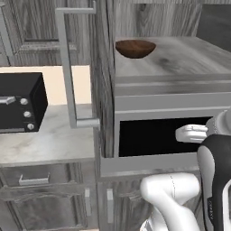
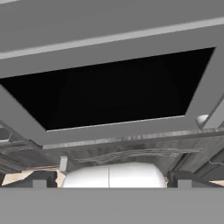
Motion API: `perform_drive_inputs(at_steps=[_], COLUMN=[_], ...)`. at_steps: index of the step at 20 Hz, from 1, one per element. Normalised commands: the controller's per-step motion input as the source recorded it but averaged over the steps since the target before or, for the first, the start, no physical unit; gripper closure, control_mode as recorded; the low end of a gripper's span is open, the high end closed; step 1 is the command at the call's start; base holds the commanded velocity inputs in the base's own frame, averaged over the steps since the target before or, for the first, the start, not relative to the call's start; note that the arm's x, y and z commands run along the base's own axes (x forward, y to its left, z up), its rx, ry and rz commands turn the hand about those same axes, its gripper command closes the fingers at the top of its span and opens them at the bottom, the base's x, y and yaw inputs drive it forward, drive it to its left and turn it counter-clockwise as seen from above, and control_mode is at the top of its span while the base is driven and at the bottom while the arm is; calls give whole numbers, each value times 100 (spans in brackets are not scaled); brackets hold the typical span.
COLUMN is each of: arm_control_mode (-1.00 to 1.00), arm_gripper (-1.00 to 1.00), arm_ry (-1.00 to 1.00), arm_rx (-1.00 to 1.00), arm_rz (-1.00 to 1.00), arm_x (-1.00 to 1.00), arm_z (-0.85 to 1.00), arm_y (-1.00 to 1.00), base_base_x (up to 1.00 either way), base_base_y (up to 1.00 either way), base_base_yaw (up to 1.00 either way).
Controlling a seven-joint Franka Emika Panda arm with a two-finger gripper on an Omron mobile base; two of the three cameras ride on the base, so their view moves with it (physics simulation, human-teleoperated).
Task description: Take the smaller bowl and place it next to the appetizer plate on the dining counter , and place the larger bowl next to the plate with cooked food.
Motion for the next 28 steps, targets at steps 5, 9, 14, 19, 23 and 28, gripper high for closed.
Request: perform_drive_inputs(at_steps=[5,9,14,19,23,28], arm_control_mode=[-100,-100,-100,-100,-100,-100], arm_gripper=[-100,-100,-100,-100,-100,-100], arm_ry=[0,-7,-31,-20,-3,0], arm_rx=[0,0,0,19,30,16], arm_rz=[-2,-3,0,-1,-3,-3], arm_x=[2,0,-15,-18,-7,0], arm_z=[0,13,38,56,60,62], arm_y=[2,0,1,0,0,0], base_base_x=[31,0,0,0,0,0], base_base_y=[11,0,0,0,0,0], base_base_yaw=[-11,0,0,0,0,0])
